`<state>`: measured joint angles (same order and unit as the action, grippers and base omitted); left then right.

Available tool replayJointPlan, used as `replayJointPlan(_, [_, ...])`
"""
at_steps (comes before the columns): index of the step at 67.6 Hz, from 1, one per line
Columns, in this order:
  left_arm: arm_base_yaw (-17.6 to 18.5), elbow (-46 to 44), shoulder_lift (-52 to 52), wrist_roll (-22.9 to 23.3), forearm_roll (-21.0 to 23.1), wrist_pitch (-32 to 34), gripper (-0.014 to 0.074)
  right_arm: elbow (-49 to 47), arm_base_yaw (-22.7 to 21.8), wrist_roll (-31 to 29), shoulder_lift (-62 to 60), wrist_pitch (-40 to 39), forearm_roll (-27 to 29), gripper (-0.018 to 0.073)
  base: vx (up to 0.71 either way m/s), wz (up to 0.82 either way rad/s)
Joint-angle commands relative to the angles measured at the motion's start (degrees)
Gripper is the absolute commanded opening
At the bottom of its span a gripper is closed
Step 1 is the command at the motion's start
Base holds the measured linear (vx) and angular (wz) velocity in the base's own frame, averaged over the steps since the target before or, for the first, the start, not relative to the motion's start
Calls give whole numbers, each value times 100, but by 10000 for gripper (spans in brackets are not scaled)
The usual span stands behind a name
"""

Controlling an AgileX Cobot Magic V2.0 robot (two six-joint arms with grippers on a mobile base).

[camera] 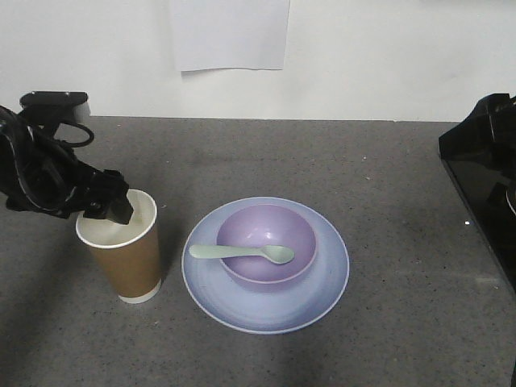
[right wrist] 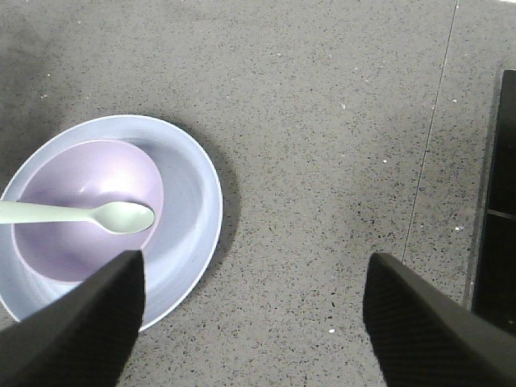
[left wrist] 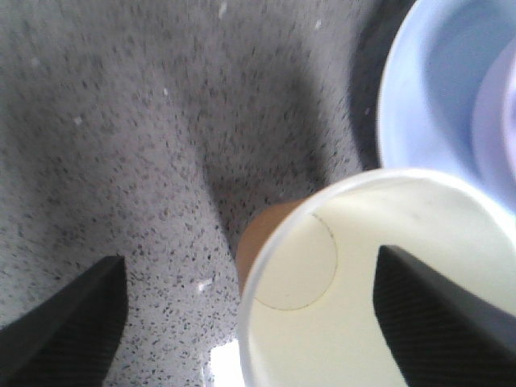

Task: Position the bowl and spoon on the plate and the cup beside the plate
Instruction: 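Grip the cup rim and slide the cup beside the plate, then release the cup and lift the left gripper away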

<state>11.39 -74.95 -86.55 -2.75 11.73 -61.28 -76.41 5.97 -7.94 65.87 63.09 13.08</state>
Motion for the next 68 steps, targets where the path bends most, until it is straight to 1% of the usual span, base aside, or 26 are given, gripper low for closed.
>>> replayJointPlan(1, [24, -127, 460, 61, 38, 266, 610, -135, -37, -18, -91, -326, 64, 549, 0, 0])
replayJointPlan(12, [24, -127, 891, 275, -218, 359, 608, -135, -37, -18, -91, -303, 76, 549, 0, 0])
replayJointPlan(14, [24, -127, 1056, 397, -368, 365, 608, -135, -37, -18, -91, -268, 76, 549, 0, 0])
replayJointPlan(24, [24, -121, 1453, 736, -760, 365, 605, -135, -37, -18, -91, -118, 22, 549, 0, 0])
replayJointPlan(33, [24, 104, 1909, 1025, -1084, 564, 591, -52, -37, -17, -155, -102, -20, 549, 0, 0])
replayJointPlan(41, [24, 519, 2409, 1256, -1305, 759, 586, 394, -37, -17, -494, -518, -25, 549, 0, 0])
replayJointPlan(47, [24, 888, 2785, 1284, -1391, 980, 586, 880, -37, -17, -870, -878, -92, 549, 0, 0])
replayJointPlan(57, [24, 1581, 3575, 1284, -1391, 1496, 586, 1636, -37, 12, -1479, -1300, -283, 549, 0, 0])
replayJointPlan(68, [24, 2302, 4409, 1284, -1395, 1977, 586, 2327, -37, 33, -2118, -1628, -313, 548, 0, 0])
